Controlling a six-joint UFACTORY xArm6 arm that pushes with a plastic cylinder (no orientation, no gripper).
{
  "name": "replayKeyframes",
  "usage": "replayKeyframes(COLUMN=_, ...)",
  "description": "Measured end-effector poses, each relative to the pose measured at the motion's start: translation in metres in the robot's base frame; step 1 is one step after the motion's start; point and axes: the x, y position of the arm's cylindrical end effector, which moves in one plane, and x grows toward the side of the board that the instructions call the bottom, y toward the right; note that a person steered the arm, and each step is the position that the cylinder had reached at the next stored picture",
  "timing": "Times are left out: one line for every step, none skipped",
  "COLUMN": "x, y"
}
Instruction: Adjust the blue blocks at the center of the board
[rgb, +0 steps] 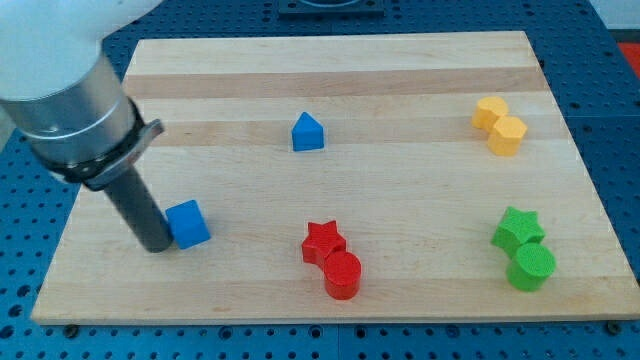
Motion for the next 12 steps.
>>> replayKeyframes(x=-0.009, y=0.039)
replayKeyframes(x=-0.034, y=0.071)
replayKeyframes(x=-0.067, y=0.098)
replayKeyframes(x=-0.091, y=0.123)
replayKeyframes(x=-0.096, y=0.13)
replayKeyframes(x=-0.096, y=0.13)
replayKeyframes(x=-0.075, y=0.145)
replayKeyframes(x=-0.064, y=0.182)
replayKeyframes(x=-0.097, y=0.247)
replayKeyframes(x=-0.19, y=0.252)
replayKeyframes(x=-0.276, y=0.329)
replayKeyframes(x=-0.317, y=0.384)
